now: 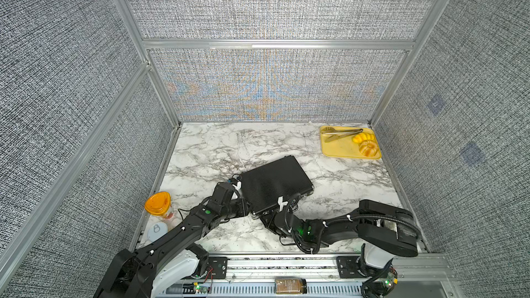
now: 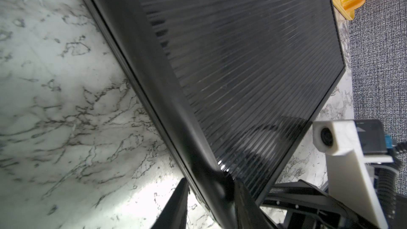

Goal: Close the poker set cases
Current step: Fasten the fastener on the poker set case.

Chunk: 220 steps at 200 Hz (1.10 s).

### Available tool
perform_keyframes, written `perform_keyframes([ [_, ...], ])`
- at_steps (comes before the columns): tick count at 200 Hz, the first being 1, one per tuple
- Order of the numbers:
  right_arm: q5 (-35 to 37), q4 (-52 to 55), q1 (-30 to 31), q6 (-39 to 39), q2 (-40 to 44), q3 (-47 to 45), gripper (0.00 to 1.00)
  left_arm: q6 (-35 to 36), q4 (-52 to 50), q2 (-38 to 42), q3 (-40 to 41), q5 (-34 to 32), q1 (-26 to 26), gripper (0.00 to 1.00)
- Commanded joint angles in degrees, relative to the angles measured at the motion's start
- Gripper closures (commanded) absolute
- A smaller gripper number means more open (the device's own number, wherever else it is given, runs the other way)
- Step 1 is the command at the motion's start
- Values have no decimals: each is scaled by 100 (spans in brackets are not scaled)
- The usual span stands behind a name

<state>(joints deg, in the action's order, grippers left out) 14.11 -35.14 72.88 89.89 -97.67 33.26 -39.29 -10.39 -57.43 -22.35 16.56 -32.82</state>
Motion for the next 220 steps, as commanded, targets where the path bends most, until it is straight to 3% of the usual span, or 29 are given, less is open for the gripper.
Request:
perform_keyframes([
  [1,129,546,113,950,43,-74,82,97,-815,4,46,-140,-1,64],
  [46,426,986,200,1267,292,-203,84,80,-835,13,38,-170,1,64],
  [126,1026,465,174,1173,182,-246,86,53,-885,28,24,-218,5,64],
  [220,1085,-98,-1,988,-223,-60,87,-26,-1005,4,-33,-275,3,64],
])
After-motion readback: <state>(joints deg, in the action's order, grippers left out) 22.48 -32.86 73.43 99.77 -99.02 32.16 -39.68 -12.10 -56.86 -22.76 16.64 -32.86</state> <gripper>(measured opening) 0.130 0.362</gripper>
